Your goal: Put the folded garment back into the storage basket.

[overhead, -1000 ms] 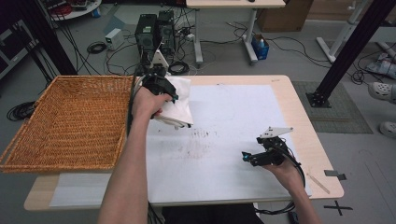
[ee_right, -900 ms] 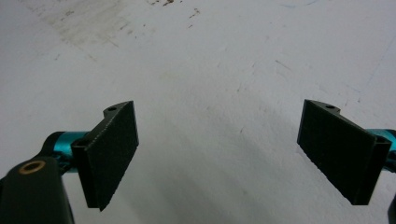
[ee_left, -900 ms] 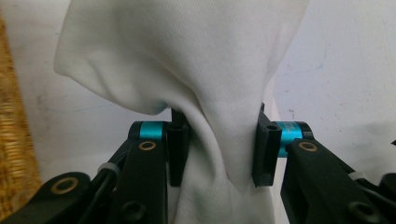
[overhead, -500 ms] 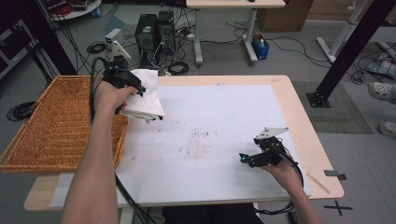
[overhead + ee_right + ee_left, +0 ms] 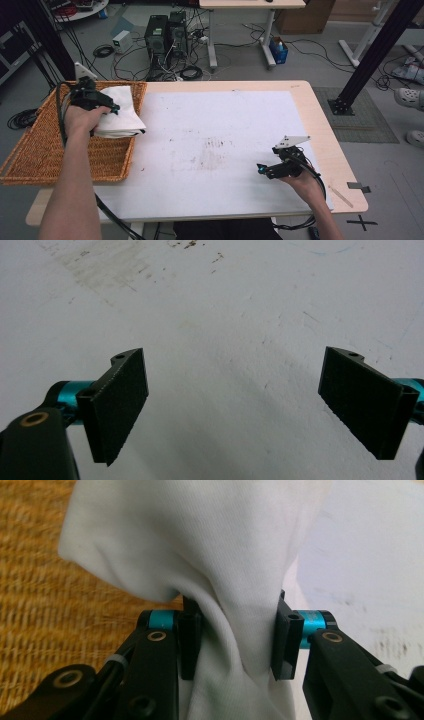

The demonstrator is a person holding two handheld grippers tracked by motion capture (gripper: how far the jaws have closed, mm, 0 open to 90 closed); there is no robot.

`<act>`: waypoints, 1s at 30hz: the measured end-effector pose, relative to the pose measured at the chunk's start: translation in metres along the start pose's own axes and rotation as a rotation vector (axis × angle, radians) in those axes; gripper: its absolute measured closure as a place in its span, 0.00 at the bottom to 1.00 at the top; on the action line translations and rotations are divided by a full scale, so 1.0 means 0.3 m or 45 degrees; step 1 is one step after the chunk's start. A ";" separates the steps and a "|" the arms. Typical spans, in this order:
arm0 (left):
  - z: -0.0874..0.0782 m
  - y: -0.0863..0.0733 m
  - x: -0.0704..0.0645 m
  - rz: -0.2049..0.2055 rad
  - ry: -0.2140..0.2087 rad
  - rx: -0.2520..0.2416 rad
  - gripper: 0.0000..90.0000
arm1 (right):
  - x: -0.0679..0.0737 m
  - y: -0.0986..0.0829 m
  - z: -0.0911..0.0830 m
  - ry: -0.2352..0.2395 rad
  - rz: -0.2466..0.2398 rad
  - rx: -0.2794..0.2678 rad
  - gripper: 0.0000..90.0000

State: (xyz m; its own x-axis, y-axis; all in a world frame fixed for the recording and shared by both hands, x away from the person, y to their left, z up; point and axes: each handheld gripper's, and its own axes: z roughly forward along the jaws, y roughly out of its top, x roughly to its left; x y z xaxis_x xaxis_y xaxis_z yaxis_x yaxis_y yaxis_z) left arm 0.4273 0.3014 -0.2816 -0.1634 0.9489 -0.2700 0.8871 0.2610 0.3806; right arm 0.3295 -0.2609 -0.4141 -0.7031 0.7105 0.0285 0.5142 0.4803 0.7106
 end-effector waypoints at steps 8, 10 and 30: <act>0.080 -0.054 0.158 -0.050 0.098 0.044 0.71 | 0.002 0.006 0.001 -0.003 0.000 -0.010 0.14; 0.092 -0.061 0.170 -0.046 0.117 0.056 0.71 | 0.005 0.006 0.000 -0.004 -0.002 -0.009 0.14; 0.154 -0.116 0.302 -0.064 0.267 0.126 0.54 | 0.015 0.004 0.005 -0.015 -0.004 0.009 0.14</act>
State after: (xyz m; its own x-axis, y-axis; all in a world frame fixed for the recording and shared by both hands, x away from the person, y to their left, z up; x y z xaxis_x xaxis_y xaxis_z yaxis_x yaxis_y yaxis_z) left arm 0.4016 0.3702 -0.3600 -0.2854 0.9539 -0.0929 0.9118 0.3001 0.2803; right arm 0.3277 -0.2563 -0.4141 -0.6989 0.7150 0.0176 0.5153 0.4863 0.7057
